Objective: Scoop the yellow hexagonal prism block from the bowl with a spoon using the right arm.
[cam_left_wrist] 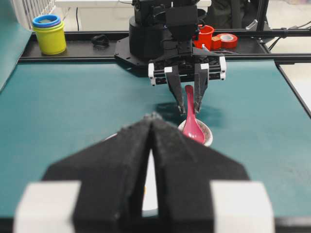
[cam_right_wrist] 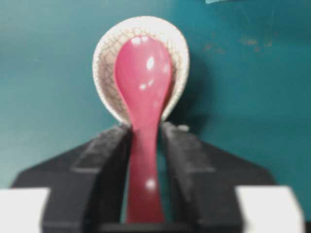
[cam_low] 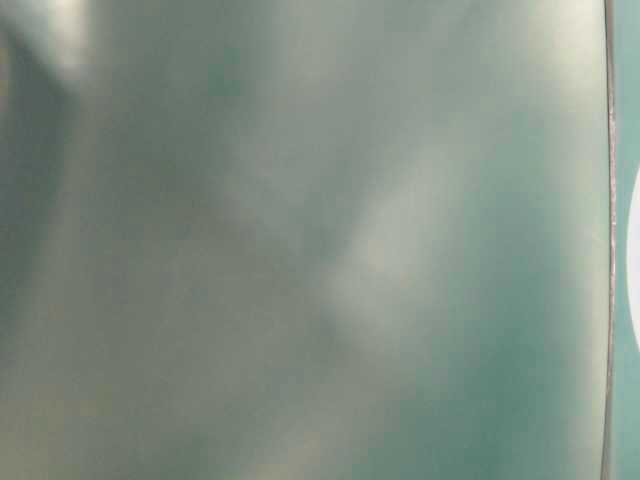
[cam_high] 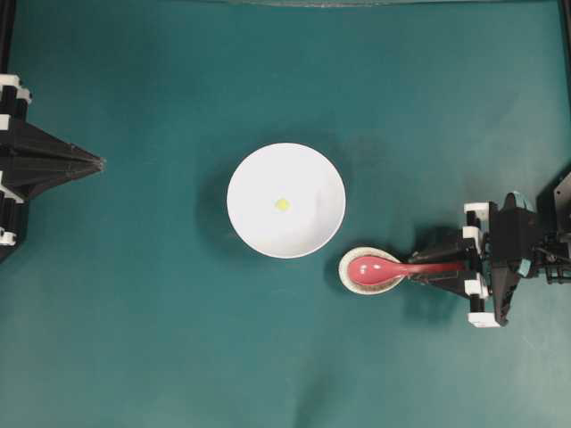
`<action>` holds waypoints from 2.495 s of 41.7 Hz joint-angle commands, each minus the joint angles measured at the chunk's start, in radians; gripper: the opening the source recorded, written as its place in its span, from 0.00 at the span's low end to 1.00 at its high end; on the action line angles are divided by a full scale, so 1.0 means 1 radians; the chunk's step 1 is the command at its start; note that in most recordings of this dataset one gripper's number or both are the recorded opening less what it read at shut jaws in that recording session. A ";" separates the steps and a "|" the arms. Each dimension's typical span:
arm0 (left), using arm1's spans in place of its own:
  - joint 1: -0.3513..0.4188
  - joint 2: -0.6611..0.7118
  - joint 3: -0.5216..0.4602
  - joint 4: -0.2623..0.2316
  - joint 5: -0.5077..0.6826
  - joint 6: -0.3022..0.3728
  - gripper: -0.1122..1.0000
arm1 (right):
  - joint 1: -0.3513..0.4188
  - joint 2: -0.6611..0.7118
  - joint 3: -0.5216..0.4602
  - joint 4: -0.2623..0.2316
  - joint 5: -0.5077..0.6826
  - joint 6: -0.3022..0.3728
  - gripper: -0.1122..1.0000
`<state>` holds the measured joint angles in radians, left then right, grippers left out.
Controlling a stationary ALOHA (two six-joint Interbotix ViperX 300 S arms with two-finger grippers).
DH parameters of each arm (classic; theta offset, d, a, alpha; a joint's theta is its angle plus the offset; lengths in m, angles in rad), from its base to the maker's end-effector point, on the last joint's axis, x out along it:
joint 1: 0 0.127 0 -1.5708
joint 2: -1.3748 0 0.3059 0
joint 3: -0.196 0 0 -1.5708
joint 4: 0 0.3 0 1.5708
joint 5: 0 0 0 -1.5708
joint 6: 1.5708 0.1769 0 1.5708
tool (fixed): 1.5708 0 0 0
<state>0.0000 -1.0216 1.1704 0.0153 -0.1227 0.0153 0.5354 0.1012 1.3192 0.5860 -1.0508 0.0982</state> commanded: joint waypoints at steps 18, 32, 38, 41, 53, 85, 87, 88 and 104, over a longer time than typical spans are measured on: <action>0.002 0.011 -0.012 0.002 -0.005 0.002 0.10 | 0.000 -0.018 -0.017 -0.011 -0.005 -0.003 0.31; 0.000 0.011 -0.012 0.002 -0.005 0.002 0.10 | 0.000 -0.043 -0.015 -0.009 -0.002 -0.005 0.31; 0.002 0.011 -0.012 0.002 -0.005 0.002 0.10 | 0.000 -0.054 -0.015 -0.011 0.009 -0.003 0.32; 0.002 0.011 -0.012 0.002 -0.005 0.002 0.10 | 0.000 -0.054 -0.018 -0.009 0.018 -0.003 0.35; 0.002 0.011 -0.012 0.002 -0.005 0.002 0.10 | 0.000 -0.054 -0.026 -0.009 0.041 0.000 0.48; 0.002 0.011 -0.011 0.002 0.009 0.002 0.10 | 0.005 -0.037 0.018 -0.008 -0.098 -0.002 0.48; 0.000 0.011 -0.011 0.002 0.009 0.002 0.10 | 0.008 -0.026 0.017 -0.008 -0.103 -0.002 0.48; 0.002 0.011 -0.012 0.002 0.009 0.002 0.10 | 0.008 -0.021 0.017 -0.009 -0.103 -0.002 0.48; 0.000 0.011 -0.012 0.002 0.009 0.002 0.10 | 0.012 0.020 0.031 -0.017 -0.161 -0.002 0.48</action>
<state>0.0015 -1.0201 1.1704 0.0153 -0.1074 0.0153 0.5461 0.1319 1.3484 0.5706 -1.1980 0.0966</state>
